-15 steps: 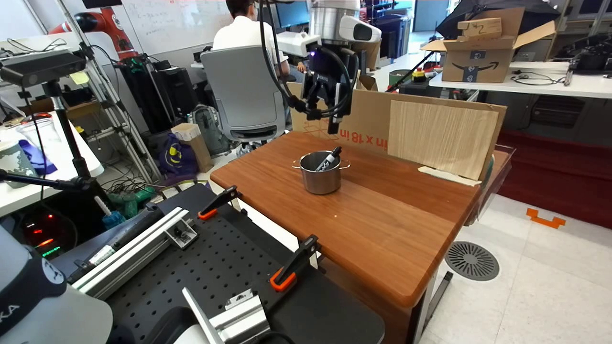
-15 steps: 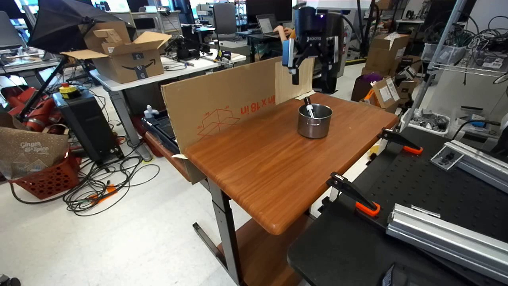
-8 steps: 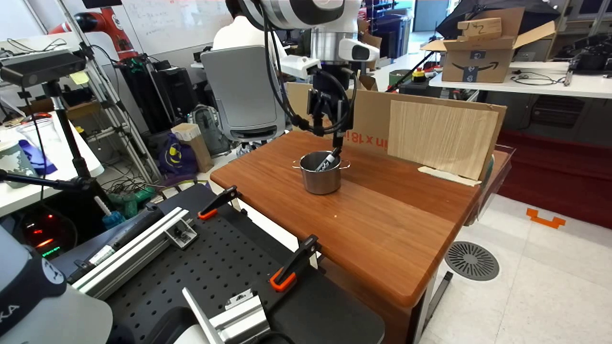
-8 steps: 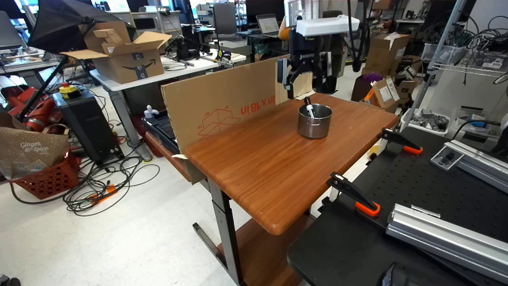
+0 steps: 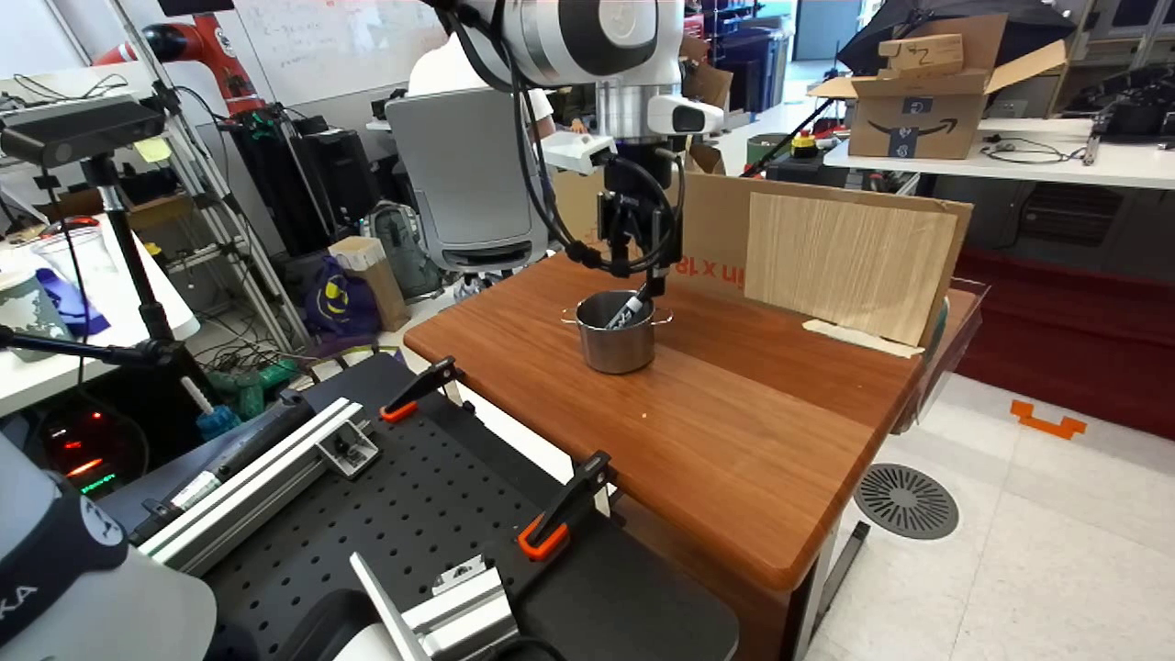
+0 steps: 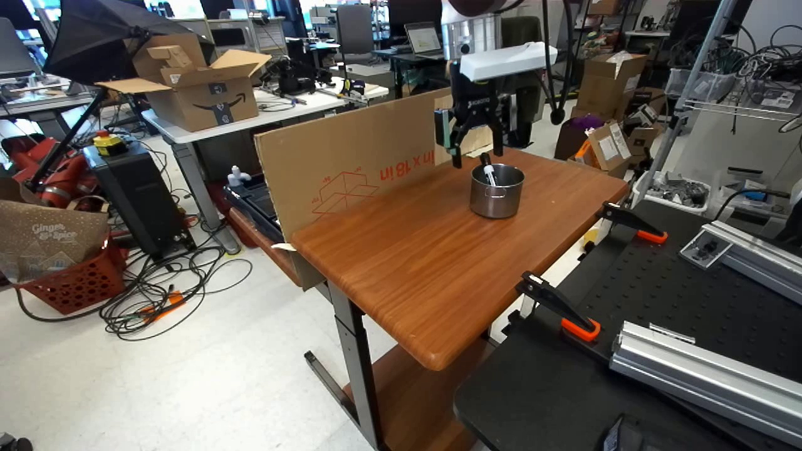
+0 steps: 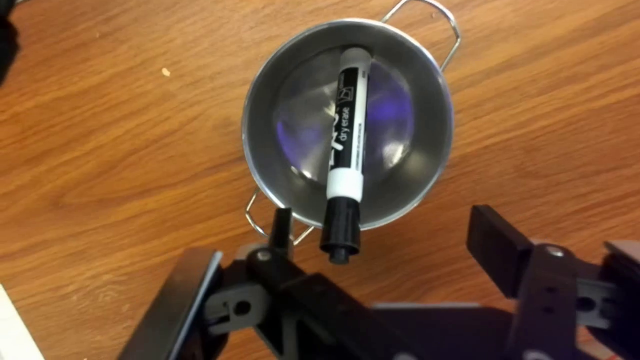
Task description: Pick the marker from the pot and put it on the table
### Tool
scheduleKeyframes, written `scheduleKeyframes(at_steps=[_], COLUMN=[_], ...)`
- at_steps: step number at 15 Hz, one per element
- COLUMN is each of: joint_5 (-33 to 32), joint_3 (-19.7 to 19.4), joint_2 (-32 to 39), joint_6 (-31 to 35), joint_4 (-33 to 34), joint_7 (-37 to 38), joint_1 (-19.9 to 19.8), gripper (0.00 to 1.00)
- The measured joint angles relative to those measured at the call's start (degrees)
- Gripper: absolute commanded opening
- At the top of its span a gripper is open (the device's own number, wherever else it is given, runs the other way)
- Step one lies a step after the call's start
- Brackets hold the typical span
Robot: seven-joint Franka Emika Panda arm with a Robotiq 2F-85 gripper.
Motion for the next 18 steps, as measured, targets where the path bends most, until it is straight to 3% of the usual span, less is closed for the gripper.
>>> scheduleKeyframes(at_steps=[6, 8, 10, 18], joint_5=[-0.71, -0.71, -0.71, -0.62], joint_3=[-0.10, -0.10, -0.10, -0.12], joint_2=[0.06, 0.06, 0.06, -1.80], joint_6=[0.97, 1.04, 1.04, 0.26], joint_4=[0.22, 0.30, 0.41, 0.23], joint_7=[0.18, 0.18, 0.18, -2.91], joint_1=[0.00, 0.00, 0.00, -0.62], gripper=[0.11, 0.00, 0.05, 0.05])
